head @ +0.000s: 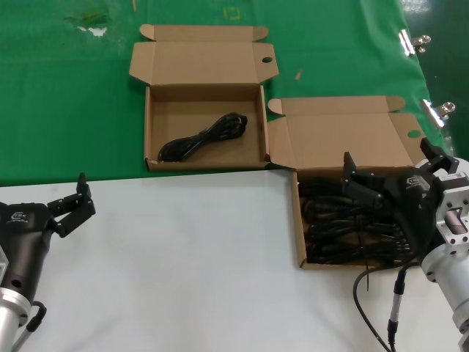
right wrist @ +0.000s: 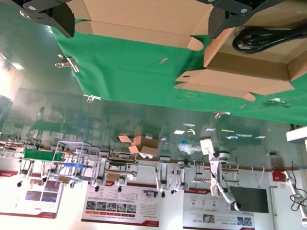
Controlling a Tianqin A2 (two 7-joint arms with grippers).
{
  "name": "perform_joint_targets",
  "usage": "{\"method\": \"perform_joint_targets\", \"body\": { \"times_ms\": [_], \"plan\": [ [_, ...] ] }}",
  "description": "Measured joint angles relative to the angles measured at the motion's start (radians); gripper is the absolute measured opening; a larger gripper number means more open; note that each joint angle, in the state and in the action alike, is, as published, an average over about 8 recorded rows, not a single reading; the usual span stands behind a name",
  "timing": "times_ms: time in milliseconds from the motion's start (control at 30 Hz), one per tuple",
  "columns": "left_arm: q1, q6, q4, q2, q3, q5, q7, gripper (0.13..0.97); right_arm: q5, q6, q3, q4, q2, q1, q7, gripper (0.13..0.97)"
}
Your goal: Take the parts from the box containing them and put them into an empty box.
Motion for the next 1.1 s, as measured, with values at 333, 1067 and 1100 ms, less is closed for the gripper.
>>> {"method": "perform_joint_targets", "body": {
  "times_ms": [333, 1067, 1100],
  "plan": [
    [0.000, 0.000, 0.000, 0.000, 0.000, 0.000, 0.000, 0.966, 0.000, 0.000, 0.000, 0.000, 0.000, 0.000, 0.000, 0.966],
    [0.000, 0.000, 0.000, 0.000, 0.000, 0.000, 0.000, 0.966, 0.000, 0.000, 0.000, 0.000, 0.000, 0.000, 0.000, 0.966],
    [0.000, 0.000, 0.000, 0.000, 0.000, 0.000, 0.000, 0.966, 0.000, 0.000, 0.000, 0.000, 0.000, 0.000, 0.000, 0.966]
  ]
}}
